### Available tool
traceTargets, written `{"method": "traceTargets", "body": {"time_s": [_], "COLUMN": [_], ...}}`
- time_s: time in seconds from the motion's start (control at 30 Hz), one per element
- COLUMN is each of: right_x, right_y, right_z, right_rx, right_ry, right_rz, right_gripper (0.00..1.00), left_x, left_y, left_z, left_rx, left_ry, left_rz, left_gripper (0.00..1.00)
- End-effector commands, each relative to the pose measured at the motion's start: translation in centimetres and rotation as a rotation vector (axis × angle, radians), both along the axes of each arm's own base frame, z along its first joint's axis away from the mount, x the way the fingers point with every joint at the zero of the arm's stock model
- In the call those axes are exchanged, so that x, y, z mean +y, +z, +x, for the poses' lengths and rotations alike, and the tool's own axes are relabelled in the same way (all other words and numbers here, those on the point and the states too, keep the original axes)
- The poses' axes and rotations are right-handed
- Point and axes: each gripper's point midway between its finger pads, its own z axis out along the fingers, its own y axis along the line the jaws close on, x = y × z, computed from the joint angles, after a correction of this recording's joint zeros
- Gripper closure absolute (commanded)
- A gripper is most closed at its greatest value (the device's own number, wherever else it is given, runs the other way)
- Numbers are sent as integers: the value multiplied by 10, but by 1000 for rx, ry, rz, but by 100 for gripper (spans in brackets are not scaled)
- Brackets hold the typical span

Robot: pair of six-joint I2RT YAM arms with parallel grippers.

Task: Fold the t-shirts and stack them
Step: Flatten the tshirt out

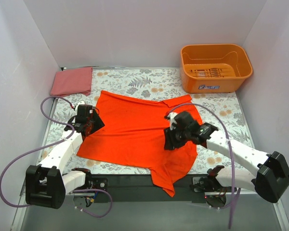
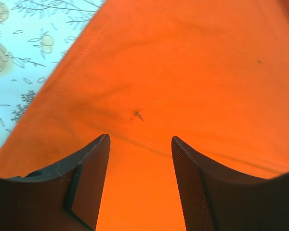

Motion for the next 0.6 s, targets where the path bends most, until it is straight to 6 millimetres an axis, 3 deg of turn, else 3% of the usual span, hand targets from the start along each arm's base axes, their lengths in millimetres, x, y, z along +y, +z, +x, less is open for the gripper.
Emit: {"method": "traceTargets", "body": {"time_s": [0.0, 0.1, 0.17, 0.2, 0.23, 0.3, 0.37, 0.57], "right_x": [11, 27, 34, 37, 47, 52, 72, 87], "right_y": [-14, -24, -26, -38, -33, -45, -38, -51], "right_z": [-68, -100, -104, -114, -115, -121, -123, -137], "right_rx": [121, 158, 145, 159, 153, 135, 113, 117], "right_ry": [111, 187, 203, 238, 238, 267, 294, 371], "right_rz": [-106, -184, -242, -303, -308, -390, -378, -454], "right_gripper": [52, 50, 47, 47, 47, 46, 46, 47], "left_x": [-4, -6, -4, -4, -4, -4, -3, -3], "left_y": [12, 12, 14, 14, 14, 15, 16, 15], "left_z": [-1, -1, 1, 1, 1, 1, 1, 2], "left_rx": [-72, -90, -91, -91, -93, -95, -99, -96], "left_ry": [-33, -41, -36, -37, -34, -32, -27, -26], "left_rz": [60, 63, 75, 78, 80, 78, 80, 82], "left_gripper": [47, 46, 46, 46, 46, 46, 46, 46]}}
